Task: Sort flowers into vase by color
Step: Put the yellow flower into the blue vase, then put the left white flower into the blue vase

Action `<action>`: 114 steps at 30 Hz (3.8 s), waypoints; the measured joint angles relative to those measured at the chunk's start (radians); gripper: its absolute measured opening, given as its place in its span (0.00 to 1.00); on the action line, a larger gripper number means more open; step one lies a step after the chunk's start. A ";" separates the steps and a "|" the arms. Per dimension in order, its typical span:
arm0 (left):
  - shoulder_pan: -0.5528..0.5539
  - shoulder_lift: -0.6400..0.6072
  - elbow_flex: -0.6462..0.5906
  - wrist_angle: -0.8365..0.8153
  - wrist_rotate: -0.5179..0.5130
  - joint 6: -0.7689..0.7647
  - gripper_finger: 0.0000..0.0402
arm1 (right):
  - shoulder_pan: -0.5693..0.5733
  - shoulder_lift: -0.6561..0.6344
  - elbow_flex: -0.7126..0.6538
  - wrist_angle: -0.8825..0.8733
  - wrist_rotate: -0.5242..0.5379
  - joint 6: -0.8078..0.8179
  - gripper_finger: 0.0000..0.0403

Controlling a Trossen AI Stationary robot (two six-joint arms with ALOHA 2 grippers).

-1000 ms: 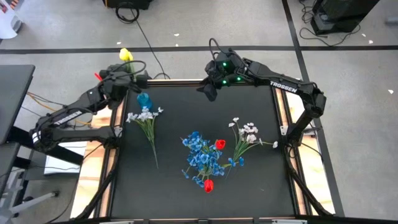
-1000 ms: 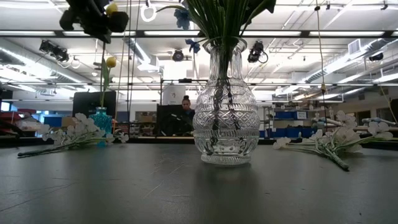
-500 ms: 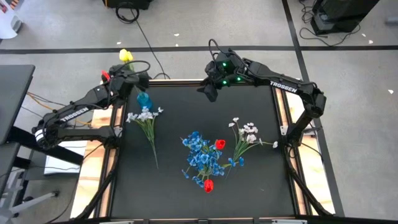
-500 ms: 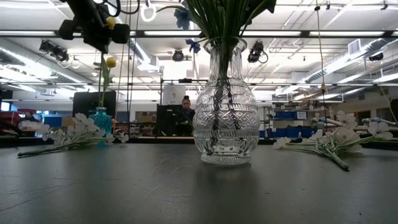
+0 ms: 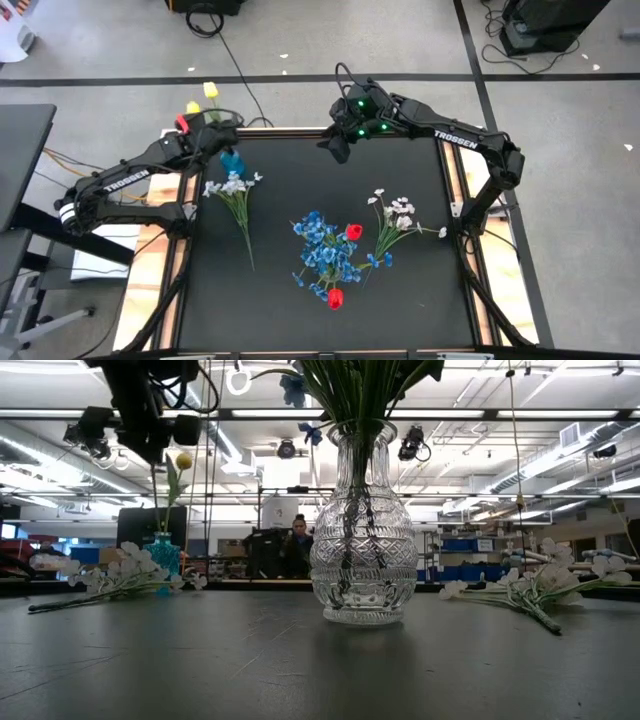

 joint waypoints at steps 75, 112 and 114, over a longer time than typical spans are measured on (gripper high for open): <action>0.196 -0.162 0.231 -0.047 0.408 0.415 0.66 | 0.000 0.000 0.000 0.017 0.000 0.063 0.52; -0.291 -0.090 0.235 0.134 0.739 0.335 0.45 | -0.061 0.000 0.000 0.221 0.037 0.049 0.52; -0.328 -0.063 0.193 0.157 0.723 0.296 0.44 | -0.070 0.000 0.000 0.233 0.005 0.105 0.51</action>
